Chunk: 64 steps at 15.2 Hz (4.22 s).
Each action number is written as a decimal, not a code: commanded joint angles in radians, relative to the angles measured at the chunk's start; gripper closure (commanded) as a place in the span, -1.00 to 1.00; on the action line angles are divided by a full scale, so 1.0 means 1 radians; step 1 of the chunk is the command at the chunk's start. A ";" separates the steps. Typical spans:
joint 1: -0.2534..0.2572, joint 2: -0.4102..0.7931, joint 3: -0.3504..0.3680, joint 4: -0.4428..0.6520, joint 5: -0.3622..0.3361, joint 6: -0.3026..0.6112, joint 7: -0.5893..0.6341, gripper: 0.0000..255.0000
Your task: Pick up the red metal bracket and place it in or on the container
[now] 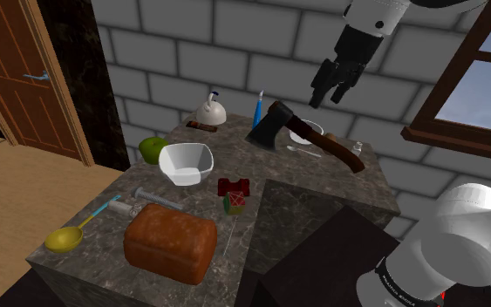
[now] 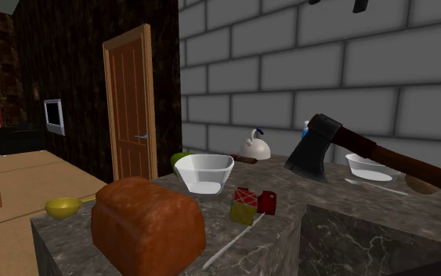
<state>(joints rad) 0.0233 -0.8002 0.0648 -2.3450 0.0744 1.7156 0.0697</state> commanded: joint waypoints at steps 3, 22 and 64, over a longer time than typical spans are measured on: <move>0.008 0.034 -0.005 -0.037 -0.005 0.070 -0.033 -1.00; 0.069 0.617 -0.035 -0.104 -0.037 0.707 -0.331 -1.00; 0.100 1.368 -0.023 0.269 -0.107 1.073 -0.518 1.00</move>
<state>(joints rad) 0.1227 0.5644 0.0405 -2.0751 -0.0326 2.7900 -0.4475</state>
